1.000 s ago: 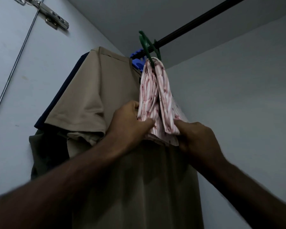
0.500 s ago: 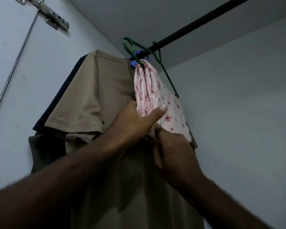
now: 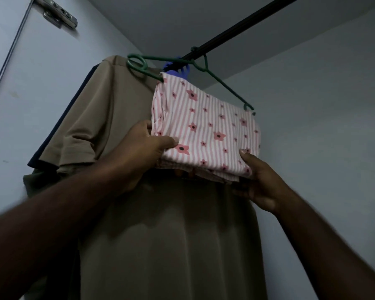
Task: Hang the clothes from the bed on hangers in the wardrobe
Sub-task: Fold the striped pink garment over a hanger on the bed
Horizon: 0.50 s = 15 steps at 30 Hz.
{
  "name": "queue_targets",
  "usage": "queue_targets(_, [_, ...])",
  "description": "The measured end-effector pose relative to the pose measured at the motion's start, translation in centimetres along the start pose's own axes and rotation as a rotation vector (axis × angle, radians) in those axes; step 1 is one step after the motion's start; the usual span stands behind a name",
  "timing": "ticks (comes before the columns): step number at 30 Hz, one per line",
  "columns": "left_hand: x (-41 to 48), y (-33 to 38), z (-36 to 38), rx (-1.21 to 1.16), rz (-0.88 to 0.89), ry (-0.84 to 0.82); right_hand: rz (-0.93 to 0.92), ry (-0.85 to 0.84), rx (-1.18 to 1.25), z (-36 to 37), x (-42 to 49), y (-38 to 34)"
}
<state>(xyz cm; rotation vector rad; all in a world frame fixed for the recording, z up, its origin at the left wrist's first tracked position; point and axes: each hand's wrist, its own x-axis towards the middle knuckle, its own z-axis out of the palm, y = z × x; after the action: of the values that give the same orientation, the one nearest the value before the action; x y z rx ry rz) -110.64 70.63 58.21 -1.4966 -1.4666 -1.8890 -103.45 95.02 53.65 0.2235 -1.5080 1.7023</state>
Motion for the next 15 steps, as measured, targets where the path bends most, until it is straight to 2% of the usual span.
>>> queue_targets(3, [-0.3, -0.6, -0.7, 0.066, 0.128, 0.002, -0.065, -0.024, 0.154, -0.1, 0.0, 0.3])
queue_targets(7, [-1.3, -1.1, -1.0, 0.296, 0.303, -0.070, -0.115, -0.016, 0.246, -0.4, -0.3, 1.1])
queue_targets(11, [-2.3, -1.1, -0.4, 0.324, 0.255, -0.080, -0.114, -0.072, 0.397, -0.1, -0.3, 2.2])
queue_targets(15, [-2.3, -1.4, -0.4, 0.300, 0.229, -0.037, -0.138, -0.155, 0.444, 1.1, -0.8, 3.0])
